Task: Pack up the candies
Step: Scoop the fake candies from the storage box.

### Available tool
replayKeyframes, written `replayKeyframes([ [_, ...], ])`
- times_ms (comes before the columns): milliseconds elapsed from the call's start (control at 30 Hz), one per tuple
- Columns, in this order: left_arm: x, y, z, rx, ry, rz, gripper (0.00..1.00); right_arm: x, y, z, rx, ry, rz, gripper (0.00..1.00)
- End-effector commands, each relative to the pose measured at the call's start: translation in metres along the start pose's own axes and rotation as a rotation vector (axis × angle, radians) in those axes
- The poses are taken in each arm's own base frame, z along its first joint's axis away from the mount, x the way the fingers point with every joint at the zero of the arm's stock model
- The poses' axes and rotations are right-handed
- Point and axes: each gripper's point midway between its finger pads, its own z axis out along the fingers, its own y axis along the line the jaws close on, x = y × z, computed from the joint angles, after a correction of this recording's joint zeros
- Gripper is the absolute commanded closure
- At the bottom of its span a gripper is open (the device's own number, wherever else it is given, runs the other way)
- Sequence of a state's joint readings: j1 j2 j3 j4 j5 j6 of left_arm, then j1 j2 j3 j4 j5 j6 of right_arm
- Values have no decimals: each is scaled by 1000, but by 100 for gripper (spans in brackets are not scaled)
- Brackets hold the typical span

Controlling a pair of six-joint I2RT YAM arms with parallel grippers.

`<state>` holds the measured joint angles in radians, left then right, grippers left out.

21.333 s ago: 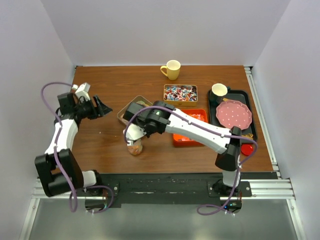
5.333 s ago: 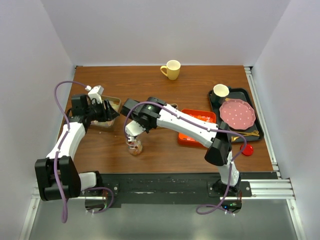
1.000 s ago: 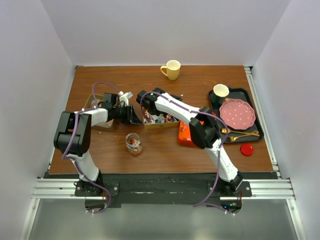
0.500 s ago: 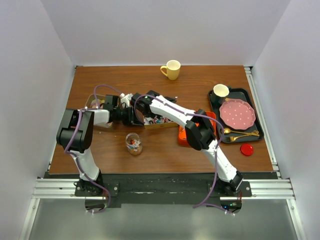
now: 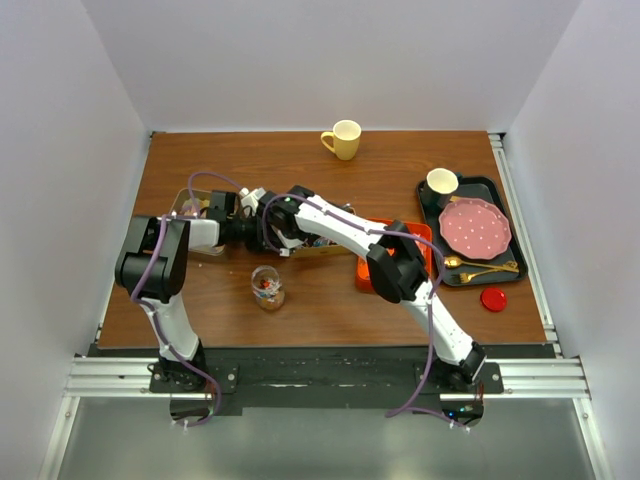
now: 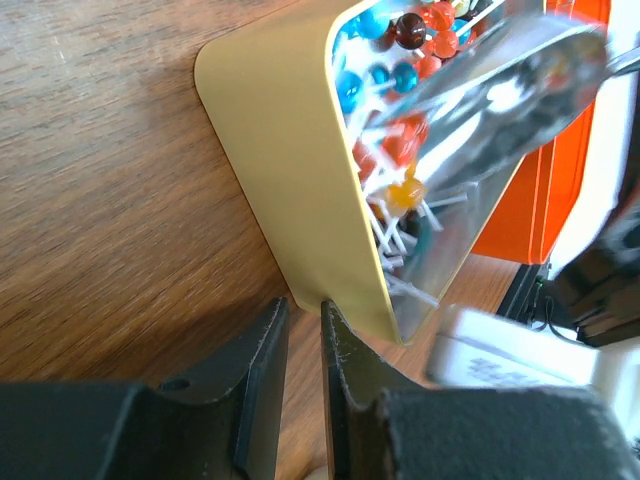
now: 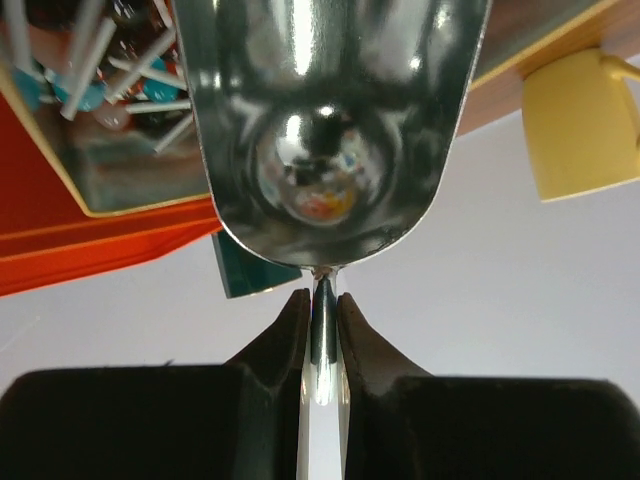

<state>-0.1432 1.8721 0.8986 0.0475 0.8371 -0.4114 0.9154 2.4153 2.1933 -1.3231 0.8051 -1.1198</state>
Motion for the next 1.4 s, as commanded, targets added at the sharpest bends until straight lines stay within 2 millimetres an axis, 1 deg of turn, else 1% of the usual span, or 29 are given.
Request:
replayKeyframes([
  [0,-6,-22,4,103,-6,38,76,-11,51,1,-231,-14,-215,100],
  [167,-9,-23,5,105,-6,32,76,-26,53,4,-247,-63,-193,100],
  [200,-10,-24,5,107,-3,26,76,-32,58,5,-265,-90,-186,100],
  [333,-17,-28,2,104,3,51,76,-38,65,10,-307,-153,-127,100],
  [367,-18,-29,0,103,3,71,76,-35,61,12,-296,-174,-88,100],
  [433,-19,-31,-4,97,4,81,75,-34,62,14,-303,-206,-54,100],
  [467,-20,-32,-6,97,1,97,75,-29,57,16,-295,-230,-15,100],
  [500,-16,-32,-10,90,14,82,75,-28,56,17,-299,-254,8,100],
  [567,-15,-30,-14,85,14,101,75,-25,57,21,-323,-313,56,100],
  [600,-15,-30,-18,80,13,99,74,-22,56,18,-324,-334,70,100],
  [633,-15,-29,-20,79,13,100,74,-20,60,21,-341,-352,72,100],
  [667,-16,-30,-22,80,9,111,74,-20,57,26,-338,-386,101,100],
  [700,-16,-30,-26,83,8,107,73,-17,63,28,-344,-392,100,100],
  [767,-17,-31,-30,88,5,124,73,-14,61,34,-331,-414,110,100],
  [800,-18,-35,-33,100,7,128,72,-14,64,34,-340,-437,112,100],
  [867,-19,-38,-36,111,9,166,71,-12,63,39,-342,-461,142,100],
  [933,-17,-44,-38,142,20,176,68,-14,65,40,-363,-494,146,100],
  [967,-17,-45,-38,151,24,185,68,-14,63,42,-357,-507,162,100],
  [1033,-14,-50,-39,186,36,178,67,-16,62,42,-356,-534,169,100],
  [1067,-14,-53,-40,203,38,180,67,-16,57,43,-339,-546,185,100],
  [1100,-14,-59,-42,229,42,186,66,-16,56,43,-334,-556,188,100],
  [1167,-15,-65,-44,260,49,205,66,-15,54,41,-327,-581,200,100],
  [1200,-16,-72,-47,285,61,206,66,-15,54,40,-327,-594,204,100],
  [1300,-20,-79,-53,309,80,233,66,-17,52,33,-338,-664,230,100],
  [1367,-23,-81,-54,311,86,265,66,-17,55,32,-352,-696,237,100],
])
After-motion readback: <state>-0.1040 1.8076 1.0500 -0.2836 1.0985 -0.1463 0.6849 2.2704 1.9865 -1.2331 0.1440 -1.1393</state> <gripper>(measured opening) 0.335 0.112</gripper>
